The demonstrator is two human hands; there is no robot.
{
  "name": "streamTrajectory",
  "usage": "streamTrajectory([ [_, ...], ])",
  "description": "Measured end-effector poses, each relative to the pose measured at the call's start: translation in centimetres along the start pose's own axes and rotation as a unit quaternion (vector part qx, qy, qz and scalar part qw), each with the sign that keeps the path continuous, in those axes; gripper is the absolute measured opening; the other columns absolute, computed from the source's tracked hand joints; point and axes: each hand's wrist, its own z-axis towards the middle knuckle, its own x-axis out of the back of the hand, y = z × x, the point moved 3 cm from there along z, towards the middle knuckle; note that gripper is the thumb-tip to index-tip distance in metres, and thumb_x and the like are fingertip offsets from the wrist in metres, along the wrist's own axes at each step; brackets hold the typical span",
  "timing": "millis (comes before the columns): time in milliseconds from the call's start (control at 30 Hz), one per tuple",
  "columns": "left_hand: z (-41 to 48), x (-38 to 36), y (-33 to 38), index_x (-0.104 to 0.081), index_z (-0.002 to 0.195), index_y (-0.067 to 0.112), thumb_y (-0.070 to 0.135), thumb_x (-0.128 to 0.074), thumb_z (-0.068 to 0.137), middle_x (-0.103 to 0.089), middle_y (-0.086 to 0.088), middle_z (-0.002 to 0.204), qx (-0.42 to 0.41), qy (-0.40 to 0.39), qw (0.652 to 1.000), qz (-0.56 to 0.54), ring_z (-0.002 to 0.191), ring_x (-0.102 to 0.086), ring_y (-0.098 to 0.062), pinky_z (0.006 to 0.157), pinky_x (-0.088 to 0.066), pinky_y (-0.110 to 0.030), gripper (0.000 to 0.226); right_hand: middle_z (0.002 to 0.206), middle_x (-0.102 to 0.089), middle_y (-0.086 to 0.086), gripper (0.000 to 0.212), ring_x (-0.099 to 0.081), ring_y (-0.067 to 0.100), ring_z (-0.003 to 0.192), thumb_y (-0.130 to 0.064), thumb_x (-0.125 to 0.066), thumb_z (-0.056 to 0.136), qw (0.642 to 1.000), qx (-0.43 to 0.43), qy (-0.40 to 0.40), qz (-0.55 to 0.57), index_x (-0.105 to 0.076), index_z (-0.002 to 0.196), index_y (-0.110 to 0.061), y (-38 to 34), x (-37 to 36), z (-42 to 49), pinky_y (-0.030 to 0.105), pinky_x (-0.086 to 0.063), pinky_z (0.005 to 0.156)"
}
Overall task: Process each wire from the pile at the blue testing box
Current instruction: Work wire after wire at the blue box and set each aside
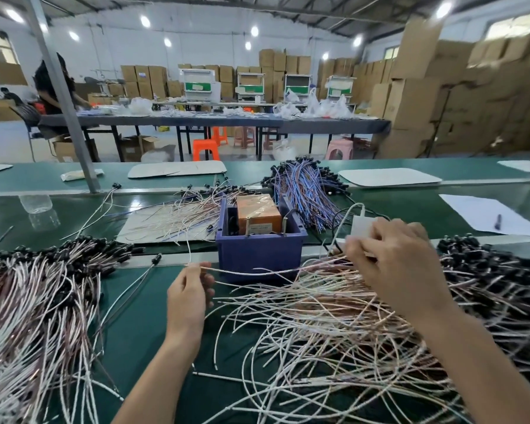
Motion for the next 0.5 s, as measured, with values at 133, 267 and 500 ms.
streamTrajectory([
  [133,-0.7,-0.4,0.5,-0.063,0.105,0.027,0.030,-0.041,0.107,-0.060,0.001,0.081,-0.033,-0.001,0.999,-0.009,0.064,-0.052,-0.010,0.057,-0.044,-0.028,0.023,0.101,-0.066,0.001,0.046,-0.054,0.028,0.106,-0.049,-0.045,0.102,0.979,-0.090,-0.162,-0.086,-0.080,0.092,-0.021,6.7,-0.3,0.1,0.051,-0.026,0.113],
  [267,-0.7,-0.2,1.9,-0.059,0.108,0.030,0.027,-0.042,0.106,-0.061,0.007,0.077,-0.075,0.000,0.997,-0.010,0.060,-0.055,-0.004,0.055,-0.046,-0.023,0.017,0.124,-0.066,0.005,0.079,-0.052,0.027,0.126,-0.065,-0.010,0.100,0.969,-0.144,-0.199,-0.007,-0.073,0.118,-0.020,4.9,-0.2,-1.9,0.049,-0.011,0.123],
  [500,0.9,3.4,3.4,-0.055,0.111,0.025,0.029,-0.047,0.102,-0.068,0.004,0.095,-0.139,0.020,0.915,0.379,0.087,-0.061,-0.021,0.092,-0.049,-0.042,0.012,0.148,-0.051,-0.007,0.072,-0.038,0.015,0.143,-0.056,0.002,0.101,0.946,-0.124,-0.294,0.064,-0.051,0.143,-0.033,-7.2,-4.6,-5.6,0.049,-0.006,0.126],
])
